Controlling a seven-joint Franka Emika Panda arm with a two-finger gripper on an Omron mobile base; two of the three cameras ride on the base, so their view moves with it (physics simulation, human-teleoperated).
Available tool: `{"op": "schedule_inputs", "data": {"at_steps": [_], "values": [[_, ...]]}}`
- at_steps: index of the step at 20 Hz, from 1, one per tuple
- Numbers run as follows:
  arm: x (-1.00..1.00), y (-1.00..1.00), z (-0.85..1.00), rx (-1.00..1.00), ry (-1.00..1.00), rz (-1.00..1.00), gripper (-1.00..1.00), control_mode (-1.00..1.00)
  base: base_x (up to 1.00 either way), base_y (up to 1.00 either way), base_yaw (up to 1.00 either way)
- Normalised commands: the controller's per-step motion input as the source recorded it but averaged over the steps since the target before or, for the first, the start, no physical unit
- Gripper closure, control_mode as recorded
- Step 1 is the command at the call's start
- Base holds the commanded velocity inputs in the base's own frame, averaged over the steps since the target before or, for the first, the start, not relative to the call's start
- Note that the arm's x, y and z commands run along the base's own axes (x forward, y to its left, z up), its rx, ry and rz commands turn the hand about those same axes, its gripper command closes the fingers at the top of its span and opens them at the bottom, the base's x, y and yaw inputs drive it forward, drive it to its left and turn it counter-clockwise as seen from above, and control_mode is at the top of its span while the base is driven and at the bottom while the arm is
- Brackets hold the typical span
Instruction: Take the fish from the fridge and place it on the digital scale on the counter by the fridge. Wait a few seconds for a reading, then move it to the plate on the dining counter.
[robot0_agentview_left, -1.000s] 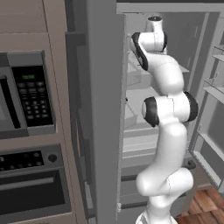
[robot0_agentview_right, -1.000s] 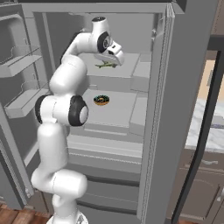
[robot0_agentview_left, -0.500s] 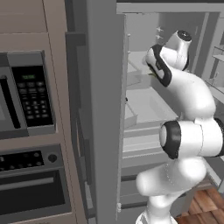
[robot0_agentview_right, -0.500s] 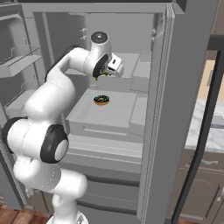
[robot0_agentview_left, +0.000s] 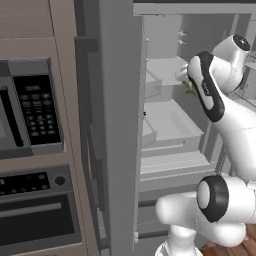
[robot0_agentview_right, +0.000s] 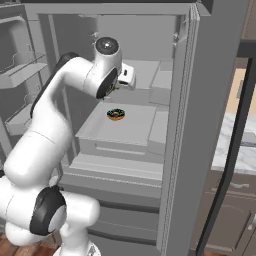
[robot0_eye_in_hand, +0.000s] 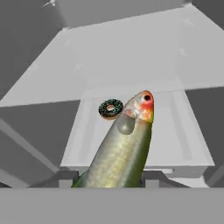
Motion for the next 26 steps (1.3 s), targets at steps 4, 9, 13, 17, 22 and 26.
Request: {"op": "schedule_inputs", "data": {"at_steps": [4, 9, 13, 17, 22, 26], "values": [[-1.00, 0.00, 0.00, -0.12, 0.03, 0.19, 1.00, -1.00, 0.00, 0.00, 0.00], [-1.00, 0.00, 0.00, -0.12, 0.03, 0.14, 1.00, -1.00, 0.00, 0.00, 0.00], [-1.00, 0.05, 0.00, -0.15, 0.08, 0.10, 1.00, -1.00, 0.00, 0.00, 0.00], [-0.83, 0.06, 0.00, -0.11, 0.08, 0.03, 1.00, -1.00, 0.00, 0.00, 0.00], [-0.71, 0.00, 0.14, -0.08, 0.20, 0.00, 1.00, -1.00, 0.00, 0.00, 0.00], [-0.68, 0.00, 0.25, -0.11, 0.40, 0.00, 1.00, -1.00, 0.00, 0.00, 0.00]]}}
